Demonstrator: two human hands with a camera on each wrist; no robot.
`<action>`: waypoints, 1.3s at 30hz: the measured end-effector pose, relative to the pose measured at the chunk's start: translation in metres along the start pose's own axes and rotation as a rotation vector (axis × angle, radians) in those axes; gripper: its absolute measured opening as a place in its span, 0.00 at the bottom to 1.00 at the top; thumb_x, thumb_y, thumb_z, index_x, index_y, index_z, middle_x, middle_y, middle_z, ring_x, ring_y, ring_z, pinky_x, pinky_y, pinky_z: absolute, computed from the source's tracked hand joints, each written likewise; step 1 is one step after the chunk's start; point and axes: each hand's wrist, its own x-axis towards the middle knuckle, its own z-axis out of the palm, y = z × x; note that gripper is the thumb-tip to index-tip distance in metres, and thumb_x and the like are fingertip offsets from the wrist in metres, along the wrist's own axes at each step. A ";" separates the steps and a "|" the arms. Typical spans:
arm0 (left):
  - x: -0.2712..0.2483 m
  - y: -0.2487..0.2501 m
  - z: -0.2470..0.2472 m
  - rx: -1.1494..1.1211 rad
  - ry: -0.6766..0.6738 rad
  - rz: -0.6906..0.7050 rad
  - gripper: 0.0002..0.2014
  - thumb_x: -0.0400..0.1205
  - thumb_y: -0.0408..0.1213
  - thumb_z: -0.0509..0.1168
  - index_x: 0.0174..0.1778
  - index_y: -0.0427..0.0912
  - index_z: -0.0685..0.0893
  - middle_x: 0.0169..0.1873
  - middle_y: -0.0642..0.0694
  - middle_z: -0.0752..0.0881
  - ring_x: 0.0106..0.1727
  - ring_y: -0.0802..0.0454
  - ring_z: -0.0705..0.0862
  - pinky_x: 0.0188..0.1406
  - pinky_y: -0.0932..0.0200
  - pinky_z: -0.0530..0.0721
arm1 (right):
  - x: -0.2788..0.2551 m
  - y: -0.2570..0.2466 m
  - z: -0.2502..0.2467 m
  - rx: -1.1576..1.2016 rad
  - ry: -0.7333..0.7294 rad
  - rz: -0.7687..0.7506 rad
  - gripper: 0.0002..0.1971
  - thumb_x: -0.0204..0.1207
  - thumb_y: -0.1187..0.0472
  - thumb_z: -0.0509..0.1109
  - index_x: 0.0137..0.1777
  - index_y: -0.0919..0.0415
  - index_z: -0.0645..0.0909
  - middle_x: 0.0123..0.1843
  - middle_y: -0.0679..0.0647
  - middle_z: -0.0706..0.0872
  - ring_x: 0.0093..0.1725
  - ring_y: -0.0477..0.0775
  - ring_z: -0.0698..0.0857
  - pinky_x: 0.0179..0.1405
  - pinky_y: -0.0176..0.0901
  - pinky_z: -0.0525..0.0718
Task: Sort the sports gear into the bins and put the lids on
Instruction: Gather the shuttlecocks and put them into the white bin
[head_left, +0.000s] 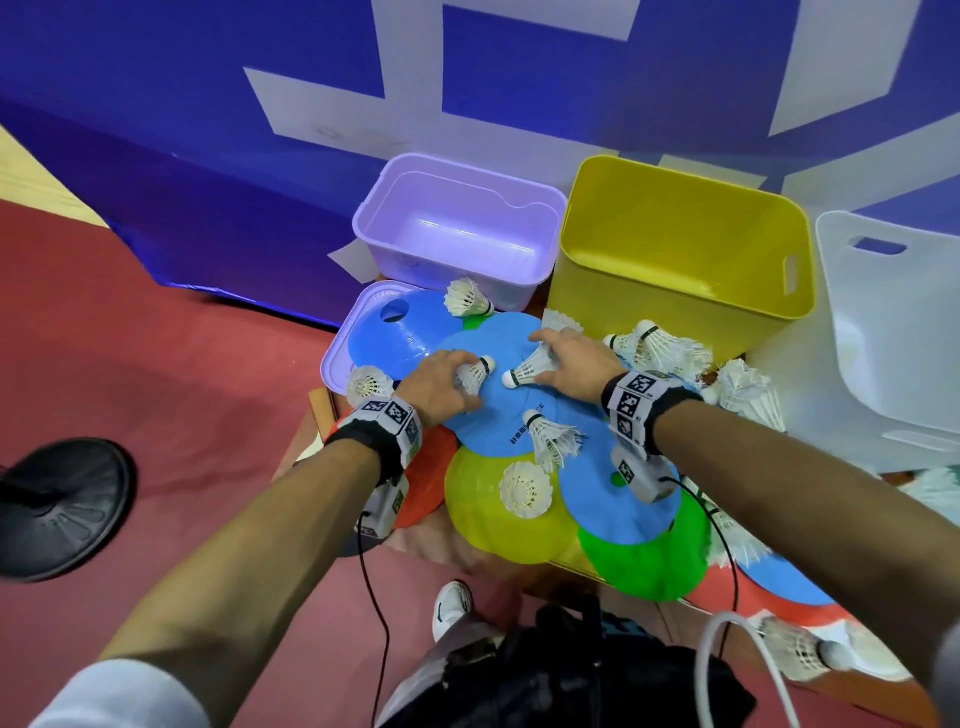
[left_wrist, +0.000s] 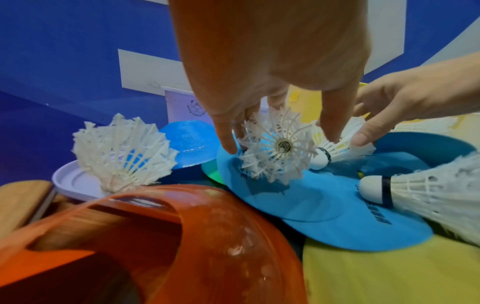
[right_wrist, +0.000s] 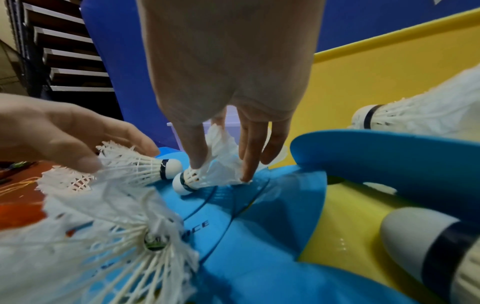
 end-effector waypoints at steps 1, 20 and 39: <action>0.001 0.000 0.000 -0.005 0.009 -0.003 0.31 0.78 0.48 0.73 0.76 0.48 0.72 0.74 0.43 0.71 0.74 0.44 0.71 0.73 0.46 0.71 | 0.000 0.000 0.000 -0.017 -0.017 -0.002 0.33 0.78 0.46 0.71 0.80 0.47 0.64 0.72 0.59 0.76 0.67 0.62 0.79 0.62 0.52 0.78; -0.004 0.033 -0.013 0.083 0.139 0.038 0.22 0.80 0.52 0.68 0.69 0.52 0.77 0.51 0.47 0.82 0.52 0.45 0.82 0.53 0.52 0.78 | -0.021 0.016 -0.024 0.072 0.112 -0.045 0.24 0.77 0.41 0.69 0.67 0.53 0.75 0.56 0.52 0.83 0.50 0.55 0.80 0.40 0.45 0.74; 0.008 0.215 0.042 0.132 0.119 0.366 0.21 0.78 0.50 0.72 0.64 0.48 0.78 0.58 0.44 0.83 0.53 0.43 0.82 0.53 0.49 0.81 | -0.154 0.168 -0.073 0.199 0.459 0.111 0.22 0.79 0.43 0.67 0.70 0.48 0.76 0.59 0.51 0.80 0.54 0.53 0.80 0.47 0.45 0.75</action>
